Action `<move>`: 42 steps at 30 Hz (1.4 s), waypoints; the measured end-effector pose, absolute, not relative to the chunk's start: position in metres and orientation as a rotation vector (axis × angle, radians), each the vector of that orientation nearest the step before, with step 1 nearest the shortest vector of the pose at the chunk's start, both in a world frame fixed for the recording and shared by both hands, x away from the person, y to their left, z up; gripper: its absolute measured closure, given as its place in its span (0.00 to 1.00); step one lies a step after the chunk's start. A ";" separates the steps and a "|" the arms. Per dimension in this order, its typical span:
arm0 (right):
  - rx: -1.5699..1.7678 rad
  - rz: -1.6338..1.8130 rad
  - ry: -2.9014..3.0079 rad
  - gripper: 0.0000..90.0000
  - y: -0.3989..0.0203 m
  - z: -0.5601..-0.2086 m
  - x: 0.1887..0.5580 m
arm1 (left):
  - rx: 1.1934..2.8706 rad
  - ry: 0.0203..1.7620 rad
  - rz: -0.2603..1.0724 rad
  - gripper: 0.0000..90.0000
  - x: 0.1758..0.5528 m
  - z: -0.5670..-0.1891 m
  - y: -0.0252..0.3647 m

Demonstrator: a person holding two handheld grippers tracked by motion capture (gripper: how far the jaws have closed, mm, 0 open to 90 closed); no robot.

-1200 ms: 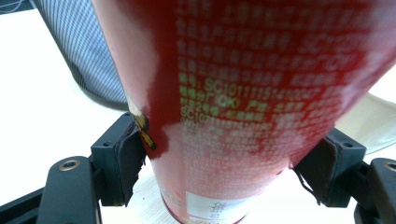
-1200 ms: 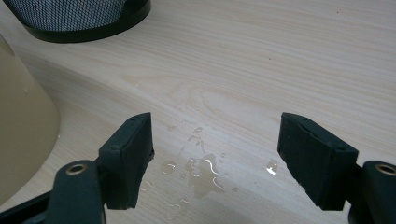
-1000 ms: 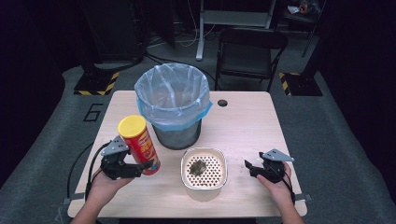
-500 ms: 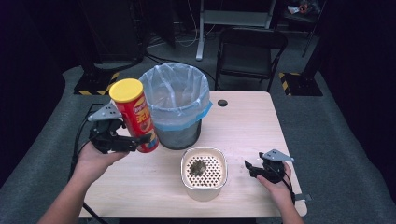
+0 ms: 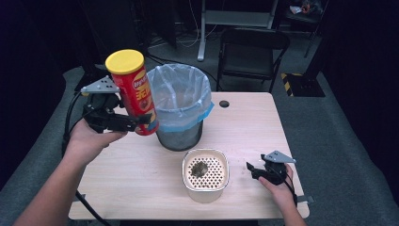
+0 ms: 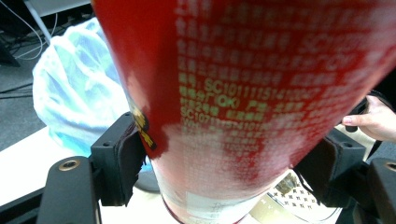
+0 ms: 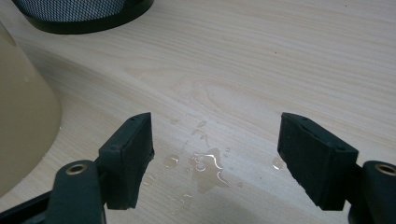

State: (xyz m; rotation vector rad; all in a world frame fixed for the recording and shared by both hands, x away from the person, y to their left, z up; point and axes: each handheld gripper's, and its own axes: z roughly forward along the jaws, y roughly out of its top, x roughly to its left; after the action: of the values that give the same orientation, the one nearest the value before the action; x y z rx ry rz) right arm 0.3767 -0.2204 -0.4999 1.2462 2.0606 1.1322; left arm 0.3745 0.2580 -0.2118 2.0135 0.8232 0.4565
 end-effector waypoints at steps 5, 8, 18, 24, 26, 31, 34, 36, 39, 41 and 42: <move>1.235 1.135 2.062 0.29 -0.220 -0.499 0.376 | 2.010 0.833 0.461 0.27 0.385 -0.203 0.253; 1.240 1.140 2.055 0.29 -0.221 -0.498 0.376 | 2.011 0.832 0.466 0.26 0.390 -0.200 0.250; 1.236 1.132 2.061 0.29 -0.220 -0.499 0.376 | 2.009 0.836 0.490 0.26 0.416 -0.186 0.233; 1.234 1.128 2.060 0.29 -0.220 -0.500 0.376 | 2.000 0.855 0.487 0.26 0.435 -0.184 0.223; 1.231 1.129 2.063 0.29 -0.220 -0.500 0.376 | 1.998 0.865 0.494 0.26 0.441 -0.185 0.219; 1.237 1.128 2.072 0.29 -0.220 -0.501 0.376 | 1.998 0.874 0.510 0.26 0.456 -0.192 0.214; 1.214 1.117 2.080 0.29 -0.220 -0.501 0.376 | 1.980 0.886 0.514 0.26 0.469 -0.201 0.208; 1.222 1.119 2.082 0.29 -0.219 -0.501 0.376 | 1.970 0.888 0.508 0.26 0.472 -0.204 0.207; 1.219 1.120 2.086 0.29 -0.218 -0.501 0.376 | 1.958 0.896 0.510 0.26 0.485 -0.212 0.199; 1.214 1.115 2.089 0.29 -0.218 -0.502 0.376 | 1.959 0.910 0.510 0.26 0.492 -0.216 0.196; 1.214 1.115 2.089 0.29 -0.218 -0.502 0.376 | 1.959 0.910 0.510 0.26 0.492 -0.216 0.196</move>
State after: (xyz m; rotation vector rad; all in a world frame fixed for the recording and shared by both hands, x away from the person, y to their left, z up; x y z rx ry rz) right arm 0.3760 -0.2185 -0.5018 1.2138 2.0893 1.1149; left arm 0.4917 0.1957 -0.2165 1.9586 0.9101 0.5095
